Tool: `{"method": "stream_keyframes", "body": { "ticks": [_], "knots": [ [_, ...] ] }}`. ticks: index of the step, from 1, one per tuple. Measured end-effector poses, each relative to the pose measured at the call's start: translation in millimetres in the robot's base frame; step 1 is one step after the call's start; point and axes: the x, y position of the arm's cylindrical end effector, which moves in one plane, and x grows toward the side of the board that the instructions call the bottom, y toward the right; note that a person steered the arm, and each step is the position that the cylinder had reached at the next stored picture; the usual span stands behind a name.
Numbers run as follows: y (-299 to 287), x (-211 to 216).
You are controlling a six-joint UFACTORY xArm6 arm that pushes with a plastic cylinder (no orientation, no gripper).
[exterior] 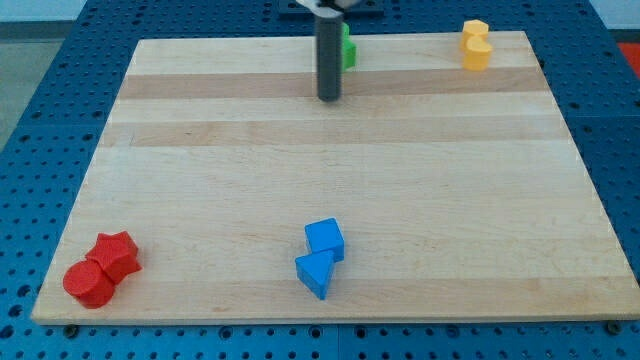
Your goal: Separate green circle and green star
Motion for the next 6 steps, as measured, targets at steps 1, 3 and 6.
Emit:
{"method": "stream_keyframes", "body": {
  "ticks": [1,3,6],
  "knots": [
    [-60.4,-3.5],
    [-81.0,-88.6],
    [4.1,-105.9]
  ]
}}
